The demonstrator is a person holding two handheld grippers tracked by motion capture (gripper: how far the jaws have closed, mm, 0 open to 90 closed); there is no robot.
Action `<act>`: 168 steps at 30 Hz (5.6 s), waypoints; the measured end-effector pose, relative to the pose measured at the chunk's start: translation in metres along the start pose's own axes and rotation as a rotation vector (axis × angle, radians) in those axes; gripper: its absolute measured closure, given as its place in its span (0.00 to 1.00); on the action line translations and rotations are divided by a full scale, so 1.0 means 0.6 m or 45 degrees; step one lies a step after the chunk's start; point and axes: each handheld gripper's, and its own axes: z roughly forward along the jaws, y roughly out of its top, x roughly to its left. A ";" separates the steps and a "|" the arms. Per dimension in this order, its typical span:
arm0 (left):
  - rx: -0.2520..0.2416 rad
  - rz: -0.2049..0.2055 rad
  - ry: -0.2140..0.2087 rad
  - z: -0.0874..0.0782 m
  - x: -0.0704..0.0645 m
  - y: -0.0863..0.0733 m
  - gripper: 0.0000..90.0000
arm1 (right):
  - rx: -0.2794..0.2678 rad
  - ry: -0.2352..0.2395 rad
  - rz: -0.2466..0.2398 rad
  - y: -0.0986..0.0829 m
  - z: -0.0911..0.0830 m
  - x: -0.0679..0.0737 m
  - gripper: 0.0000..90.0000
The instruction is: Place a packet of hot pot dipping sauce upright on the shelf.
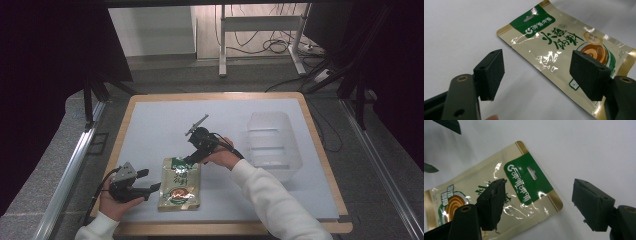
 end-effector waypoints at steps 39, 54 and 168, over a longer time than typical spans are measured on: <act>-0.003 0.001 -0.014 0.000 -0.001 0.001 0.31 | 0.148 0.164 0.107 -0.013 0.028 -0.034 0.59; -0.003 0.002 -0.013 -0.001 -0.001 0.001 0.31 | 0.142 0.168 0.057 -0.014 0.029 -0.035 0.77; -0.021 -0.032 0.033 -0.002 0.004 -0.001 0.31 | -0.218 -0.174 -0.308 -0.001 -0.303 0.001 1.00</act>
